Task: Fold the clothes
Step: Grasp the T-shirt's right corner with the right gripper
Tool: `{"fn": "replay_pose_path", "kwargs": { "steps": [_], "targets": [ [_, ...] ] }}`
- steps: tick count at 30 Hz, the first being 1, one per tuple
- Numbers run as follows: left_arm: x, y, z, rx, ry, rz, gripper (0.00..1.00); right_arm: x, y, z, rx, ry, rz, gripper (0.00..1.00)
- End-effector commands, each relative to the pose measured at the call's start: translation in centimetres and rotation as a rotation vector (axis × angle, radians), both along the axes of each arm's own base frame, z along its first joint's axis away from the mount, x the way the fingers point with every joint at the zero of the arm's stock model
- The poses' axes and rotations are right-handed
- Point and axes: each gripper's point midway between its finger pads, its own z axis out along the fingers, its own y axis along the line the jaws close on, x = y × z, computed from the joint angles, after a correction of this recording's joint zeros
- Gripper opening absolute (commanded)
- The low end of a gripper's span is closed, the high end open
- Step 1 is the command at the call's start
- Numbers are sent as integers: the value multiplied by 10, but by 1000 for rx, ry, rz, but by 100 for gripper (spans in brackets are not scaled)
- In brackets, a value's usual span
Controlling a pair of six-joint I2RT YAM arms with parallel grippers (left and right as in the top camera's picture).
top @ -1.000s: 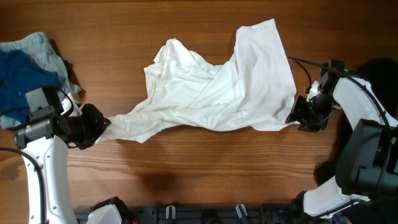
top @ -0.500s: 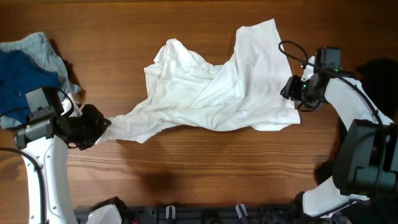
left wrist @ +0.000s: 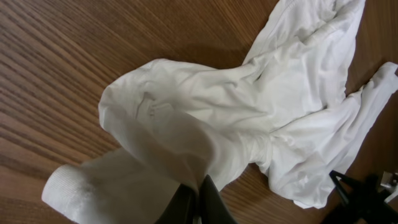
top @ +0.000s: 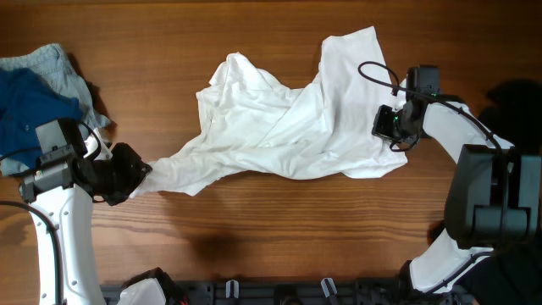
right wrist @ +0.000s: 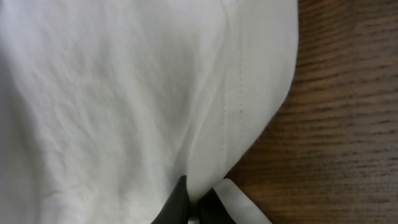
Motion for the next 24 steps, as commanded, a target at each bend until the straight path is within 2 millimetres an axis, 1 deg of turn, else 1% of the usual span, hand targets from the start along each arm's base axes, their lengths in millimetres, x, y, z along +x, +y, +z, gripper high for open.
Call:
{"fn": "replay_pose_path", "kwargs": {
  "steps": [1,2,3,4,5,6,7,9,10,11,13,14,16,17,18,20,21,24],
  "targets": [
    [2,0,3,10,-14,-22,4,37,-8,38,-16,-102,-77,4],
    [2,0,3,10,-14,-22,4,58,-9,65,-14,-178,-84,4],
    [2,0,3,10,-14,-22,4,72,-9,83,-10,-228,-95,4],
    [2,0,3,10,-15,-22,4,80,-10,92,-11,-256,-95,4],
    [2,0,3,10,-15,-22,4,93,-10,108,-11,-309,-95,4],
    [2,0,3,10,-15,-22,4,98,-11,113,-9,-330,-99,5],
    [2,0,3,10,-15,-22,4,102,-11,114,-3,-342,-115,13],
    [2,0,3,10,-15,-22,4,101,-11,107,-1,-326,-116,45],
    [2,0,3,10,-15,-22,4,98,-10,103,-2,-306,-114,55],
    [2,0,3,10,-15,-22,4,91,-10,99,-6,-275,-109,60],
    [2,0,3,10,-15,-22,4,80,-11,93,-18,-224,-93,64],
    [2,0,3,10,-15,-22,4,64,-19,85,-66,-154,-113,65],
    [2,0,3,10,-15,-22,4,24,-36,71,-159,19,-192,67],
    [2,0,3,10,-15,-22,4,7,-37,66,-172,90,-199,67],
    [2,0,3,10,-15,-22,4,-6,-36,61,-171,141,-210,67],
    [2,0,3,10,-15,-22,4,-24,-34,47,-167,202,-243,66],
    [2,0,3,10,-14,-22,4,-36,-31,33,-149,238,-291,66],
    [2,0,3,10,-15,-22,4,-39,-15,14,-56,231,-280,63]
  ]
}}
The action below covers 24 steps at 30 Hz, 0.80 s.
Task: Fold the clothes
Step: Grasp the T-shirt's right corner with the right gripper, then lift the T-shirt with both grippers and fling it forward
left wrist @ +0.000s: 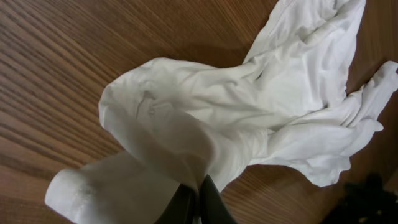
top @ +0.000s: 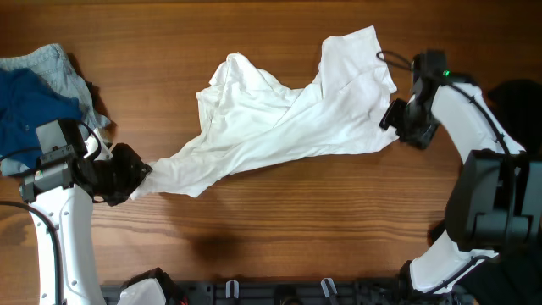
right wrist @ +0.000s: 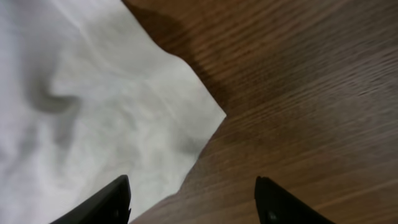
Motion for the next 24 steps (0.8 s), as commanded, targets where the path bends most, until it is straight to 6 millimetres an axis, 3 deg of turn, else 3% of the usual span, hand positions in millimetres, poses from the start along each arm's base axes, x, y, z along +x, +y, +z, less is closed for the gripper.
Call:
{"fn": "replay_pose_path", "kwargs": {
  "steps": [1,4,7,10,12,13,16,21,23,24],
  "targets": [
    [3,0,3,11,-18,-19,4,-14,21,-25,115,15,-42,63],
    [3,0,3,11,-18,-19,4,-11,25,-36,141,-22,-75,62],
    [3,0,3,11,-18,-19,4,6,24,-37,142,-102,-83,62],
    [3,0,3,11,-18,-19,4,10,24,-36,144,-116,-81,55],
    [3,0,3,11,-18,-19,4,11,24,-36,144,-124,-79,43],
    [3,0,3,11,-18,-19,4,12,24,-36,144,-125,-79,29],
    [3,0,3,10,-17,-19,4,11,24,-36,145,-122,-81,5],
    [3,0,3,11,-18,-19,4,-12,15,-33,141,-25,-115,4],
    [3,0,3,11,-19,-19,4,-11,2,-15,139,-30,-119,4],
    [3,-1,4,5,-22,-21,4,-6,-6,5,133,-60,-96,4]
  ]
}}
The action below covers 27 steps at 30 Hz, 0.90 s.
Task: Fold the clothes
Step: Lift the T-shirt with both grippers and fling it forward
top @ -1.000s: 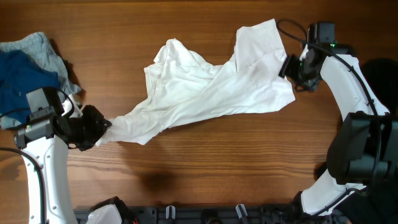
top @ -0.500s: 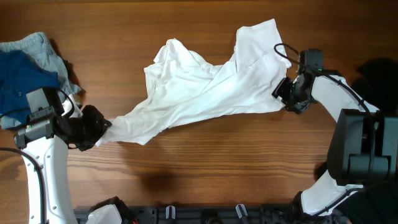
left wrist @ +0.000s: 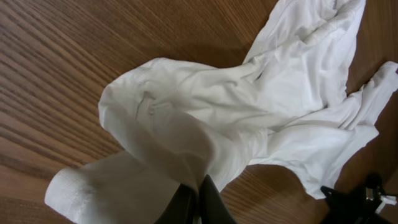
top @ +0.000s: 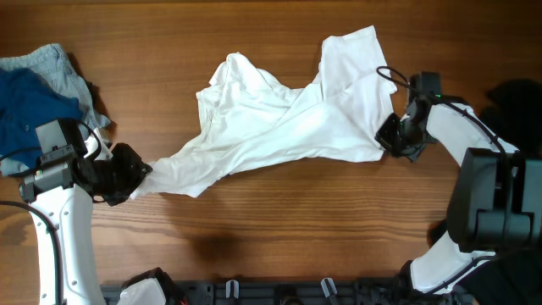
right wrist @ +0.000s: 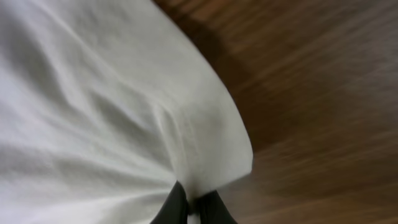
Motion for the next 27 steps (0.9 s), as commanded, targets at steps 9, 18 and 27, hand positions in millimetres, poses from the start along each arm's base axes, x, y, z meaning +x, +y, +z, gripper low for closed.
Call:
{"fn": "replay_pose_path", "kwargs": {
  "steps": [9,18,27],
  "targets": [
    [44,-21,117,-105,-332,-110,4,24,-45,275,-169,-521,181,4],
    [46,-36,310,25,-824,-235,4,-14,-41,445,-344,-937,205,4],
    [19,-22,352,238,-924,-137,4,-57,-44,510,-477,-1101,153,4]
  ]
}}
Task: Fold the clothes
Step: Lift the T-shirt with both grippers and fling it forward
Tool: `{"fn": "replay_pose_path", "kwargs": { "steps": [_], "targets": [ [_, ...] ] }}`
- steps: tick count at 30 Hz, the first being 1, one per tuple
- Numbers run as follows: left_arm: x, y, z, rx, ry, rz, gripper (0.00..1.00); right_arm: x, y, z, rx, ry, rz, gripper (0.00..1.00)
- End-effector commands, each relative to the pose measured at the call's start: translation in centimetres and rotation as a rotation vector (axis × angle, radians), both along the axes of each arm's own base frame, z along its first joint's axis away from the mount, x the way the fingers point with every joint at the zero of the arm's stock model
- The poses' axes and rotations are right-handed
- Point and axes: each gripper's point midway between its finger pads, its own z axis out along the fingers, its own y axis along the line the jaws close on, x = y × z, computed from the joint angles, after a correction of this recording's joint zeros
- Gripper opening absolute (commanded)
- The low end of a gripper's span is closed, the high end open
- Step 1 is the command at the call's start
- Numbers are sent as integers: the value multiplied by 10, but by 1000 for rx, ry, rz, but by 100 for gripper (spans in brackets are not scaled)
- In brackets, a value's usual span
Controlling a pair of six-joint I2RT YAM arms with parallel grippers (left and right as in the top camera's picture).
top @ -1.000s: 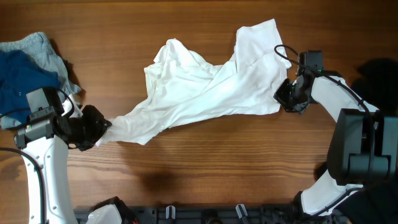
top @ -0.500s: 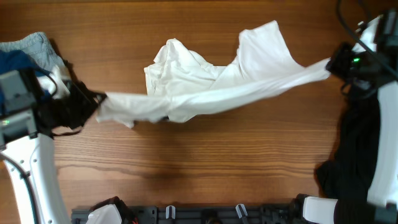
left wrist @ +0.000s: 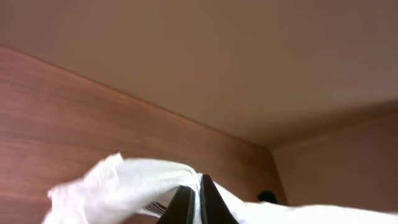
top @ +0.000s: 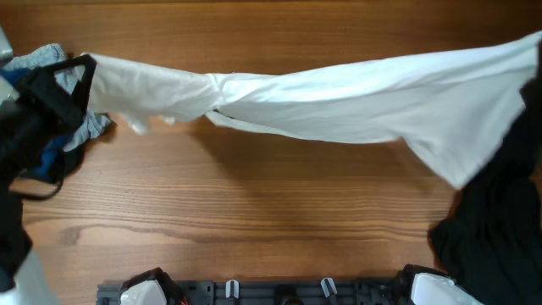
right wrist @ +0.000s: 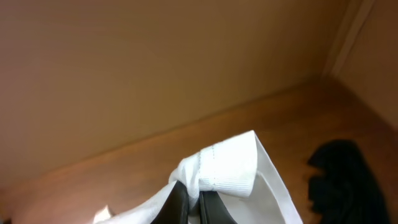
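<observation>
A white garment [top: 339, 97] hangs stretched in the air across the whole overhead view, twisted near its left third. My left gripper [left wrist: 198, 200] is shut on the garment's left end, with white cloth [left wrist: 124, 180] bunched at its jaws. In the overhead view the left arm [top: 47, 102] is a dark, blurred shape at the far left. My right gripper [right wrist: 194, 202] is shut on a ribbed hem [right wrist: 227, 165] at the garment's right end. That end runs off the overhead view's right edge. Both wrist views look out high above the table.
A pile of blue and grey clothes [top: 95, 125] lies at the table's far left, mostly behind my left arm. A black garment [right wrist: 345, 180] lies on the table [top: 254, 203] to the right. A dark rack [top: 279, 292] runs along the front edge.
The white garment lay crumpled on the table with both grippers shut on its ends. Now both grippers are high up and far apart, and the garment is stretched between them in the air.
My left gripper stayed shut on the garment's left end throughout. My right gripper was shut on the right edge, then open beside a corner of the cloth, then shut on the lower right corner. Now both hold the garment stretched above the table.
</observation>
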Motion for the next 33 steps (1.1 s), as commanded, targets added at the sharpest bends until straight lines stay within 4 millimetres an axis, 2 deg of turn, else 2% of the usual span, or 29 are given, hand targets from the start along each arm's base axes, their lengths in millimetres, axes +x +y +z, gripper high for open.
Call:
{"fn": "replay_pose_path", "kwargs": {
  "steps": [1,4,6,9,12,13,14,16,17,18,19,20,22,23,24,25,26,27,28,29,31,32,33],
  "targets": [
    [-5,13,6,62,-22,86,4,7,-10,-6,-31,34,-34,4],
    [9,18,-4,48,19,85,4,32,-15,-32,-16,131,-25,4],
    [28,26,-21,26,81,83,4,58,-17,-57,-4,215,11,4],
    [73,20,-60,17,194,1,4,109,-21,-108,9,359,73,4],
    [128,10,-116,82,315,-36,4,160,-18,-157,30,448,153,4],
    [150,4,-136,129,330,-68,4,183,-13,-170,52,439,192,4],
    [174,3,-152,154,330,-68,4,207,-8,-174,71,391,232,4],
    [216,5,-158,180,243,-57,4,247,-4,-159,113,244,235,4],
    [235,9,-147,187,166,-44,4,262,-5,-141,134,153,218,4],
    [254,16,-122,202,53,-20,4,274,-5,-110,162,28,209,4],
    [265,23,-81,225,-90,5,4,279,-4,-68,176,-116,214,4],
    [268,26,-50,240,-182,20,4,277,-4,-42,181,-195,211,4],
    [261,36,26,260,-396,85,4,266,-6,13,161,-349,207,4],
    [254,42,54,259,-462,120,4,260,-9,29,149,-387,193,4],
    [241,50,90,262,-547,155,4,252,-11,45,135,-420,183,4],
    [230,55,111,272,-592,172,4,247,-13,51,129,-425,173,4],
    [221,58,121,277,-595,182,4,244,-18,48,116,-405,143,4],
    [219,59,118,274,-569,179,4,244,-20,39,91,-368,130,4],
    [219,59,105,265,-506,164,4,244,-23,28,78,-325,116,4],
    [220,57,83,248,-415,145,4,244,-26,12,64,-262,97,4],
    [217,52,29,203,-191,102,4,241,-36,-36,28,-78,51,4],
    [213,48,2,186,-80,87,4,238,-42,-68,10,43,25,4],
    [204,42,-38,157,85,65,4,232,-47,-105,-6,180,10,4]
  ]
}}
